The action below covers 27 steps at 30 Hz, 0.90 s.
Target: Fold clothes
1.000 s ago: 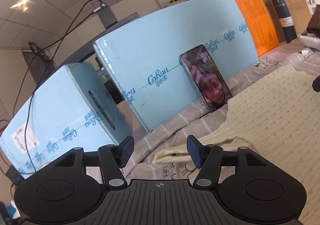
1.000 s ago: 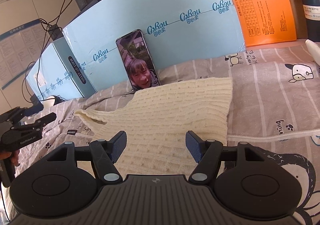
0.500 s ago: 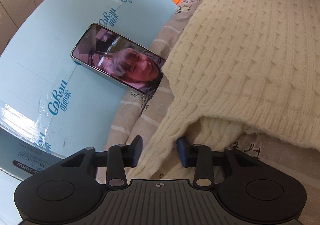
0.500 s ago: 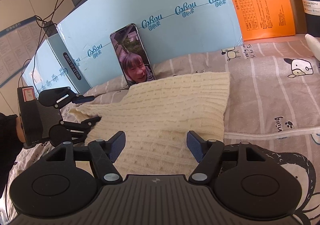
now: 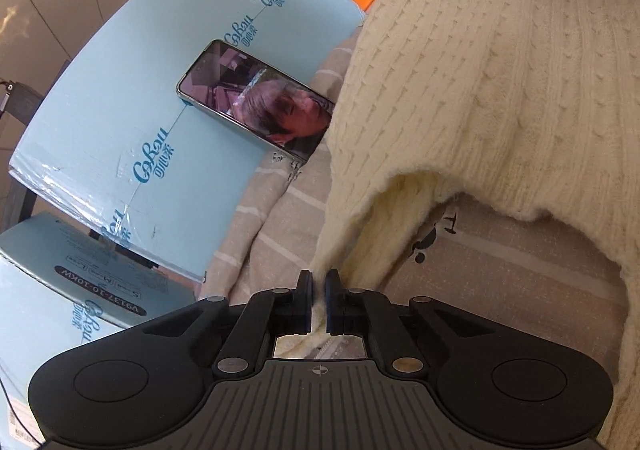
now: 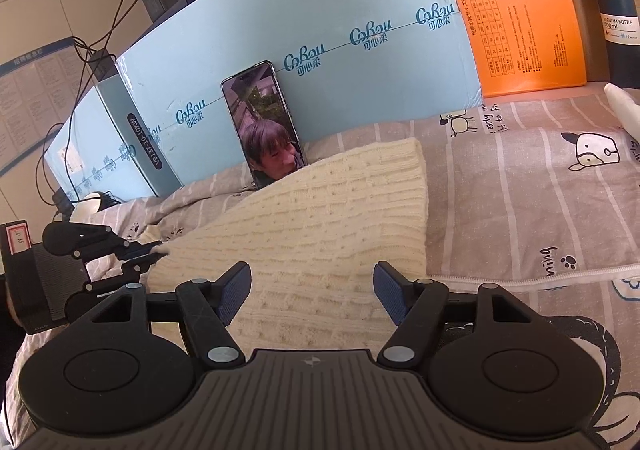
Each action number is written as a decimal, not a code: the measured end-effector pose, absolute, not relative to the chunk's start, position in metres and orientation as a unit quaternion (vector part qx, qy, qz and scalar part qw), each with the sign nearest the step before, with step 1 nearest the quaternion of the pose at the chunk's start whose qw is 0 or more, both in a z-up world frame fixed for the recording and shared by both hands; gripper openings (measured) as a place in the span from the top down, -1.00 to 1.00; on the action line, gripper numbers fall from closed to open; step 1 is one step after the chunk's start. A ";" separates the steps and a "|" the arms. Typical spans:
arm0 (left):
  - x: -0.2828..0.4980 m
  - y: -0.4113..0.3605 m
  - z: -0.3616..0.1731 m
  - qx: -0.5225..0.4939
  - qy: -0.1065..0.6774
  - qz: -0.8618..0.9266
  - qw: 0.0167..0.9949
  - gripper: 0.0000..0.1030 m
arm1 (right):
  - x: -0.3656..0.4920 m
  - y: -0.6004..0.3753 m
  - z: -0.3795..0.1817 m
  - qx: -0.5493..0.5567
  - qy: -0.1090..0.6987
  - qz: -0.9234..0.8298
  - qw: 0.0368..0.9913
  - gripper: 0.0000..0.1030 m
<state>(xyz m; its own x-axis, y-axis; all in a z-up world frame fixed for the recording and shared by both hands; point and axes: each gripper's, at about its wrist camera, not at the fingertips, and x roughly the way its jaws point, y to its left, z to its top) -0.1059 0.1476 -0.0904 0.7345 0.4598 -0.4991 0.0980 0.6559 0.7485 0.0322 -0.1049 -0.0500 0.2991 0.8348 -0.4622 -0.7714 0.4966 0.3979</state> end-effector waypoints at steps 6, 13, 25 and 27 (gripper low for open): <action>-0.108 0.165 -0.077 0.342 0.353 0.125 0.862 0.65 | 0.032 -0.104 -0.050 0.049 0.319 0.497 0.805 -0.28; -0.137 0.222 -0.035 0.051 0.304 0.194 0.931 -0.54 | 0.032 -0.104 -0.051 0.049 0.320 0.499 0.804 -0.28; -0.121 0.270 -0.059 -0.284 0.291 0.281 0.869 0.00 | 0.034 -0.103 -0.053 0.048 0.325 0.498 0.803 -0.28; -0.115 0.261 -0.059 -0.255 0.294 0.268 0.881 0.44 | 0.034 -0.103 -0.052 0.049 0.323 0.497 0.804 -0.28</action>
